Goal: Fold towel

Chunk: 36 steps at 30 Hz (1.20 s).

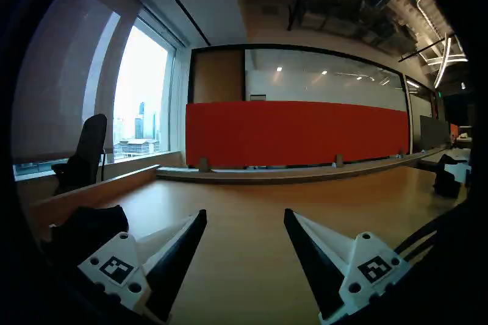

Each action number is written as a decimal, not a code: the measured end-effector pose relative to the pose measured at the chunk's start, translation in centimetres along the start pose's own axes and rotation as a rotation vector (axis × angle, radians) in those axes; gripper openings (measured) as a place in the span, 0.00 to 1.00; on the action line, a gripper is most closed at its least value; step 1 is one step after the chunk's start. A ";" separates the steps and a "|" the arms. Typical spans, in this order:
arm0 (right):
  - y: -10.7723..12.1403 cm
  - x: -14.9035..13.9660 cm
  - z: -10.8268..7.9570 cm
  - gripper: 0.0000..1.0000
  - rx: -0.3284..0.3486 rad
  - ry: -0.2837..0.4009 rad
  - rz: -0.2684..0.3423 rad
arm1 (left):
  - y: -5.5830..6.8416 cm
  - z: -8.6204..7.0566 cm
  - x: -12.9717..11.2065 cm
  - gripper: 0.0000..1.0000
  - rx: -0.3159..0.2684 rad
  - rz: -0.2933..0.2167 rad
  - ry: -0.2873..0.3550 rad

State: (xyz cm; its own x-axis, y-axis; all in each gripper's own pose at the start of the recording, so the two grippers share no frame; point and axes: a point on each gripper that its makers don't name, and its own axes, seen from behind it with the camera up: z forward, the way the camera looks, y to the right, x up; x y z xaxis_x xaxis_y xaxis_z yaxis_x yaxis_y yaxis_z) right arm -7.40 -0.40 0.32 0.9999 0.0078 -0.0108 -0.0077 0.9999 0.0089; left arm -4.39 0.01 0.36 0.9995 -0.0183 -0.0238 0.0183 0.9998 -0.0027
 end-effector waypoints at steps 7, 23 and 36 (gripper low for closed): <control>0.0 -0.1 0.0 1.00 0.000 0.000 0.000 | 0.1 0.0 -0.1 0.94 0.000 0.000 0.000; 0.1 -0.1 0.1 1.00 0.000 0.000 0.000 | 0.0 0.0 -0.2 0.94 0.000 -0.001 0.000; 0.1 -0.1 0.0 1.00 0.000 0.000 0.000 | 0.0 0.1 -0.3 0.94 0.000 -0.003 0.000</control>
State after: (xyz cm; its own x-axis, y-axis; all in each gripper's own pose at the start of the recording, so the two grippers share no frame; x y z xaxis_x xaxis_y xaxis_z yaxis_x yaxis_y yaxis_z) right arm -7.49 -0.27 0.36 0.9999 0.0077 -0.0109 -0.0076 0.9999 0.0088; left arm -4.67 0.05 0.49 0.9995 -0.0214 -0.0234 0.0214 0.9998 -0.0029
